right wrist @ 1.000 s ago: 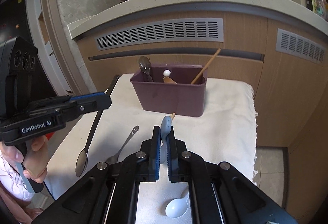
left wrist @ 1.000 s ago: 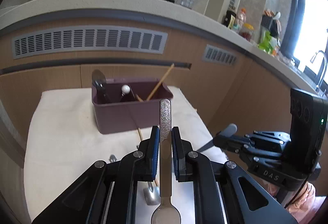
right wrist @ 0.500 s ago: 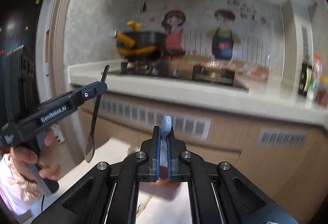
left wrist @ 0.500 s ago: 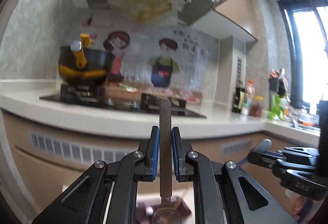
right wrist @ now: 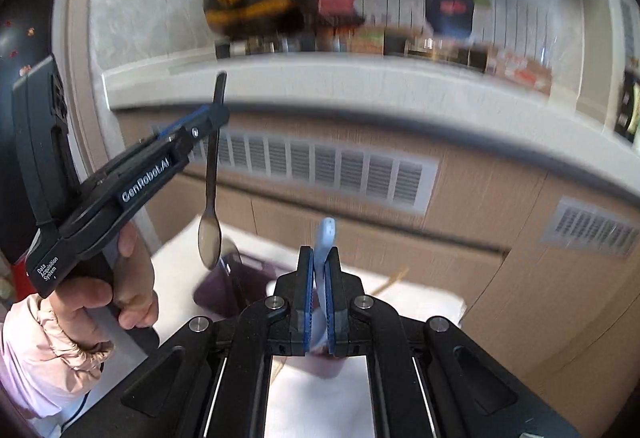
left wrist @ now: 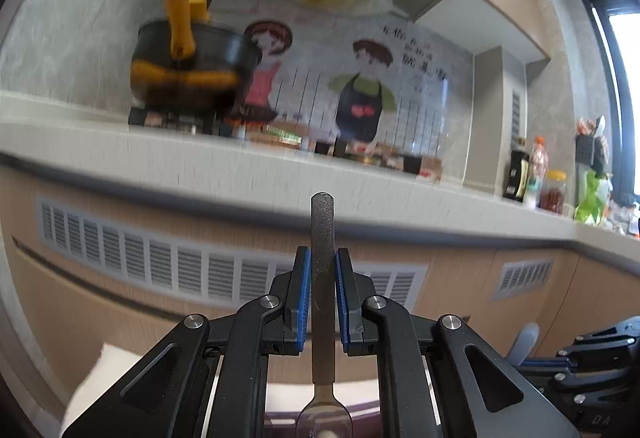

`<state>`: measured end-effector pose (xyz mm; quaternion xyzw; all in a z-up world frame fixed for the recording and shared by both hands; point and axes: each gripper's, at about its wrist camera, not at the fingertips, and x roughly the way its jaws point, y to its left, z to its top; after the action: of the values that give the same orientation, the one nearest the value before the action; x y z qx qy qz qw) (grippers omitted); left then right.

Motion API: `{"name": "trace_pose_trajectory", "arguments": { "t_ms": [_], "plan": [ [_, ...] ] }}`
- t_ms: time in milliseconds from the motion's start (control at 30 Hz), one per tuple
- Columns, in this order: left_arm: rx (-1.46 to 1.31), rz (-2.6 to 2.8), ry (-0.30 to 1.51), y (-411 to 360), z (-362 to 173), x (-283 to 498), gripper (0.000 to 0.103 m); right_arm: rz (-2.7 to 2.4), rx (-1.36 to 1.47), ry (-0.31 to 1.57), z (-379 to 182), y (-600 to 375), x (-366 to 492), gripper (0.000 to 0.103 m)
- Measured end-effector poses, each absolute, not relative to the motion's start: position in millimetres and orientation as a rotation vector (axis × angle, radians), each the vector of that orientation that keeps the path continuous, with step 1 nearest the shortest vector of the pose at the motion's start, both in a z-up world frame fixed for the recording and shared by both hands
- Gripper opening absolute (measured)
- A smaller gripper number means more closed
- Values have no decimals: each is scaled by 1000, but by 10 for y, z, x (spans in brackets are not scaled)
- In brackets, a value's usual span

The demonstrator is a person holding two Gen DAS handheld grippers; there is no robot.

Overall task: Organize utensils
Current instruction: 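Open both tools to drop the spoons into the caddy, then grasp the white plastic spoon with the right tool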

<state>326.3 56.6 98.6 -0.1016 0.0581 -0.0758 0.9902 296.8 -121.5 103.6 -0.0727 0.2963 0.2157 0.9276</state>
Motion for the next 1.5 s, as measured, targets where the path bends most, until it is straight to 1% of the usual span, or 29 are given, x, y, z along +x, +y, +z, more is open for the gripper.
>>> {"name": "trace_pose_trajectory", "arguments": {
  "t_ms": [200,333,500,700,833,900,933,967,1000,1033,1067,1133,1200,1267,1300,1333,1400,1500],
  "plan": [
    [-245,-144,206,629,463,3475,12,438,-130,702,584,-1192,3202,5],
    [-251,-138,229,646,263,3450,12,431,-115,715,483,-1181,3306,5],
    [-203,-99,199,625,190,3364,12,409,-125,686,466,-1161,3344,5],
    [-179,-86,140,586,358,3392,12,402,-121,681,456,-1192,3355,5],
    [-155,-87,163,510,290,3427,13,418,-107,705,397,-1223,3371,5],
    [-144,-87,184,485,221,3407,14,424,-108,717,356,-1231,3367,5],
    [-139,-86,195,482,200,3393,17,427,-100,725,340,-1245,3361,5],
    [-138,-89,207,485,188,3379,28,437,-85,734,329,-1269,3351,7],
    [-140,-94,216,493,190,3367,36,447,-72,740,324,-1287,3335,10],
    [-143,-96,220,508,195,3345,52,457,-62,743,322,-1307,3312,18],
    [-147,-94,220,524,202,3317,55,465,-47,741,321,-1343,3268,25],
    [-151,-93,230,560,241,3232,55,467,-26,723,320,-1408,3173,58],
    [-161,-90,266,604,299,3147,55,450,-9,704,315,-1492,3056,73],
    [-164,-92,315,643,334,3076,57,422,8,702,286,-1589,2934,79],
    [-164,-90,360,669,342,3017,58,419,17,707,269,-1626,2895,84],
    [-162,-89,396,685,335,2970,61,417,39,715,228,-1685,2832,92],
    [-158,-97,474,708,280,2860,64,415,74,739,132,-1770,2730,102],
    [-145,-136,586,717,109,2640,64,421,94,799,-45,-1826,2555,103]
  ]
}}
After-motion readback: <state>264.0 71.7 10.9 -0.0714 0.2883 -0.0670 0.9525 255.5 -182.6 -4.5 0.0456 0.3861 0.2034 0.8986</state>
